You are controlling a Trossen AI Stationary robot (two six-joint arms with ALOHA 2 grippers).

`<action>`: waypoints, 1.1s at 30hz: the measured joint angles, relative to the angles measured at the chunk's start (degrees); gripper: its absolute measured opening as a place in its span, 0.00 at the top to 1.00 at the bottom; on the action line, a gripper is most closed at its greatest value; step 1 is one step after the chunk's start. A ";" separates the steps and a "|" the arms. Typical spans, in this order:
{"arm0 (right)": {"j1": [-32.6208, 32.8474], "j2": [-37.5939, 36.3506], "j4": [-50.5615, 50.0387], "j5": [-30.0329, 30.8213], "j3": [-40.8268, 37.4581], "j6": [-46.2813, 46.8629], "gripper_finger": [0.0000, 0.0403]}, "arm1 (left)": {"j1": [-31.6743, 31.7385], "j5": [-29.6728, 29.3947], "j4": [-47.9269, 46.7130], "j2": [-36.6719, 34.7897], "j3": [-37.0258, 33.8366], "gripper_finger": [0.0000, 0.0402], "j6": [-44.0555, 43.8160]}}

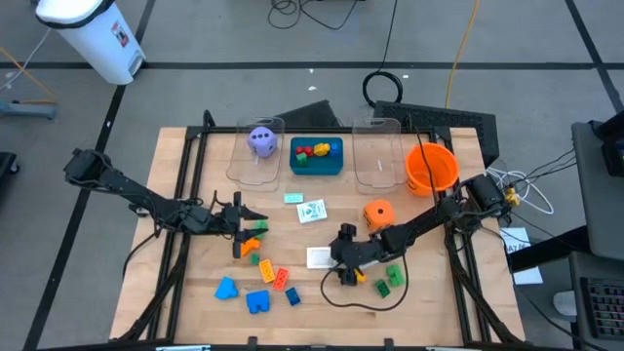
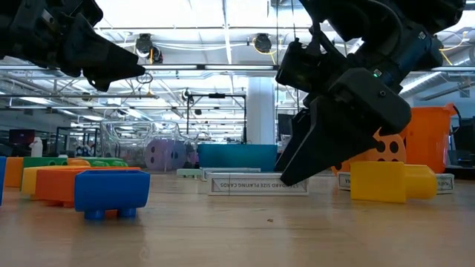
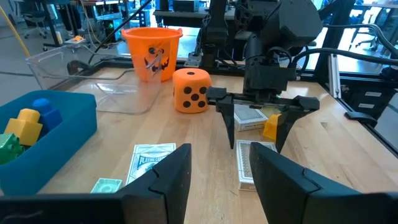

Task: Pick & Place Toys
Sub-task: Put the brown deck of cards into the right transparent bin

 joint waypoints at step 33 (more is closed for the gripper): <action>-2.42 -8.90 -1.17 2.78 2.56 -13.26 0.24 | 0.00 0.02 -0.31 -0.02 0.00 0.58 -0.18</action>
